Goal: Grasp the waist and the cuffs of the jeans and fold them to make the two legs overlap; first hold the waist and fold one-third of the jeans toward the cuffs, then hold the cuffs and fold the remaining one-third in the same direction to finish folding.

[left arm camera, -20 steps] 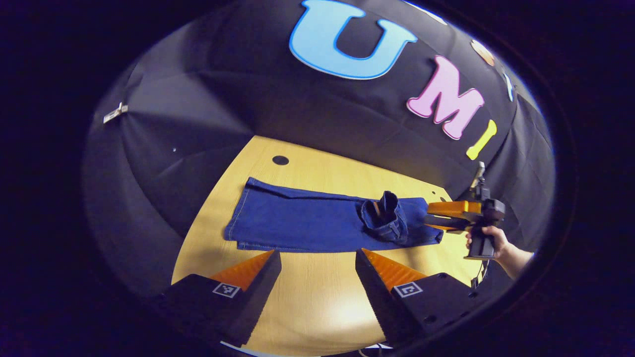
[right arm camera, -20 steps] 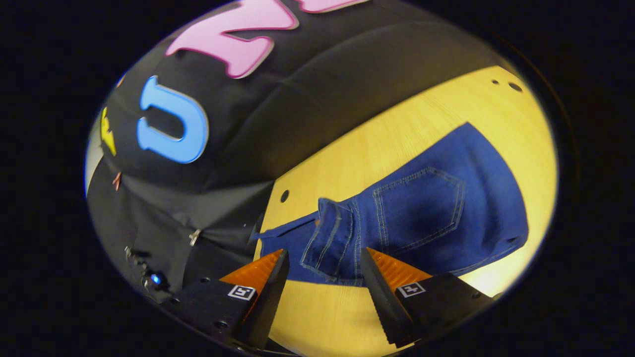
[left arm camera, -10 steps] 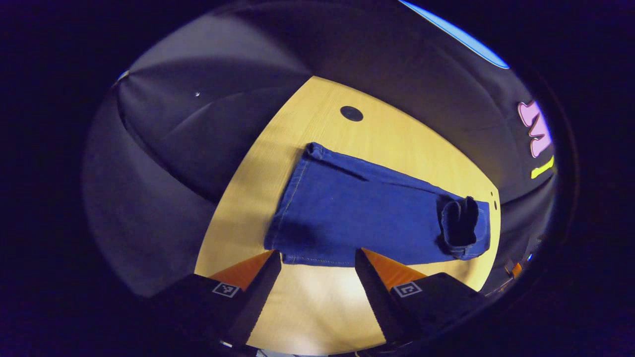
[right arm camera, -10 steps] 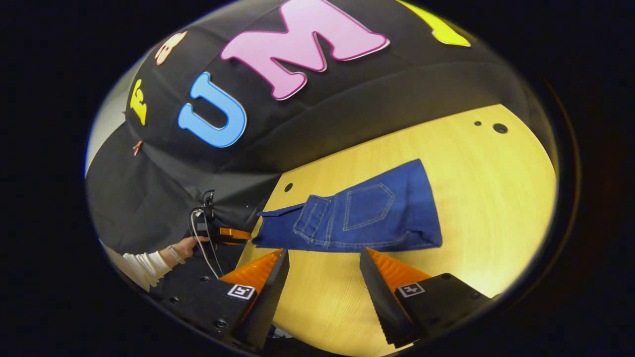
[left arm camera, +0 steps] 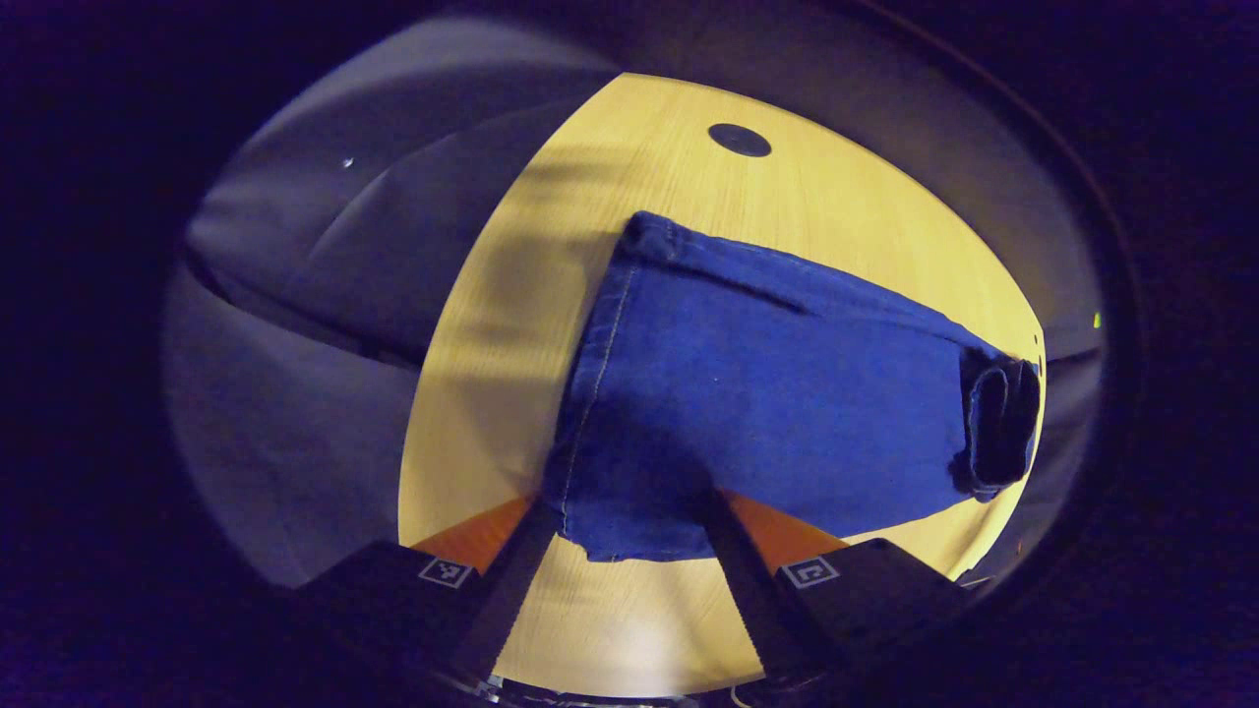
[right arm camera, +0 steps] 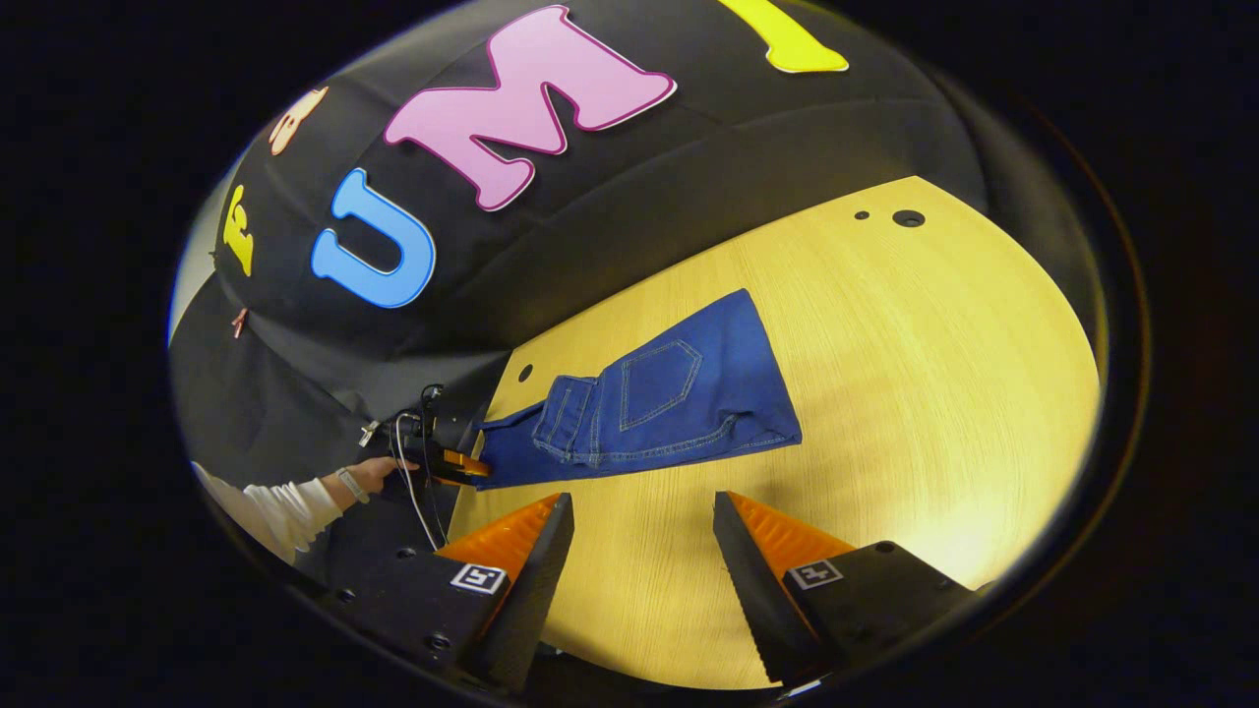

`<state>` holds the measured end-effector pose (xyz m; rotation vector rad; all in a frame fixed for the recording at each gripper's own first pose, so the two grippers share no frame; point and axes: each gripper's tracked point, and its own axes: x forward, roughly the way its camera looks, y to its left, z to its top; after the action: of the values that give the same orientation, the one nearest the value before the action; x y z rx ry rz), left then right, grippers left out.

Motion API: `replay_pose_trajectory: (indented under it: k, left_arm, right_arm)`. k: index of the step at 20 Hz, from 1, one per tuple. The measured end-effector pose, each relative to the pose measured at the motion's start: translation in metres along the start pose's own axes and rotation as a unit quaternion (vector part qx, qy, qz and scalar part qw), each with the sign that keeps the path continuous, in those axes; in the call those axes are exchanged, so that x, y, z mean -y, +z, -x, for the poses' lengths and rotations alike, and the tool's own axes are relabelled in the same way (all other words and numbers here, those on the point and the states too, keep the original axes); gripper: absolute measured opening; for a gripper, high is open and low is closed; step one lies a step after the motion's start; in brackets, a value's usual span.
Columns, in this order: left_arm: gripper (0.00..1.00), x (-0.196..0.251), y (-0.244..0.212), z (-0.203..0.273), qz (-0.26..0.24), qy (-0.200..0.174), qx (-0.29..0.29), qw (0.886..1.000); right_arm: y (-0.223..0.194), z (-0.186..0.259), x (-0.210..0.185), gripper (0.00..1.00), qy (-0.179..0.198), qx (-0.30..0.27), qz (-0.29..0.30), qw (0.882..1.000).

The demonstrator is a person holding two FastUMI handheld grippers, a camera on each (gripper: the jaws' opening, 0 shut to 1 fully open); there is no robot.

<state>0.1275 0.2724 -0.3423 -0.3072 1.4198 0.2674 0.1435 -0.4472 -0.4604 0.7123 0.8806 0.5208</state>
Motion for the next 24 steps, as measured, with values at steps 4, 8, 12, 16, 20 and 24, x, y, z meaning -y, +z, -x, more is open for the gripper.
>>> replay_pose_trajectory:
  k: [4, 8, 12, 16, 20, 24]
  left_arm:
    - [0.99, 0.004, 0.001, 0.0, -0.035, 0.032, -0.011, 0.999]
    - [0.97, 0.001, 0.003, -0.001, -0.041, 0.027, -0.006, 0.999]
    - [0.63, 0.031, 0.007, -0.004, -0.053, 0.004, 0.006, 0.999]
    - [0.11, 0.033, 0.008, 0.0, -0.021, -0.022, 0.036, 0.999]
    - [0.06, 0.049, 0.022, 0.041, -0.015, -0.09, 0.102, 0.991]
    - [0.06, 0.103, 0.033, 0.126, -0.074, -0.146, 0.173, 0.971]
  right_arm:
    - [0.006, -0.012, -0.009, 0.88, 0.005, -0.007, -0.01, 1.0]
    - [0.007, -0.019, -0.023, 0.87, 0.013, -0.015, -0.001, 1.0]
    - [-0.001, -0.021, -0.024, 0.88, 0.014, -0.025, 0.005, 1.0]
    - [-0.007, -0.011, -0.024, 0.88, 0.011, -0.034, 0.022, 0.999]
    - [0.0, 0.001, -0.016, 0.88, 0.006, -0.027, 0.026, 0.999]
    - [0.01, 0.002, -0.014, 0.87, 0.014, -0.018, 0.02, 1.0]
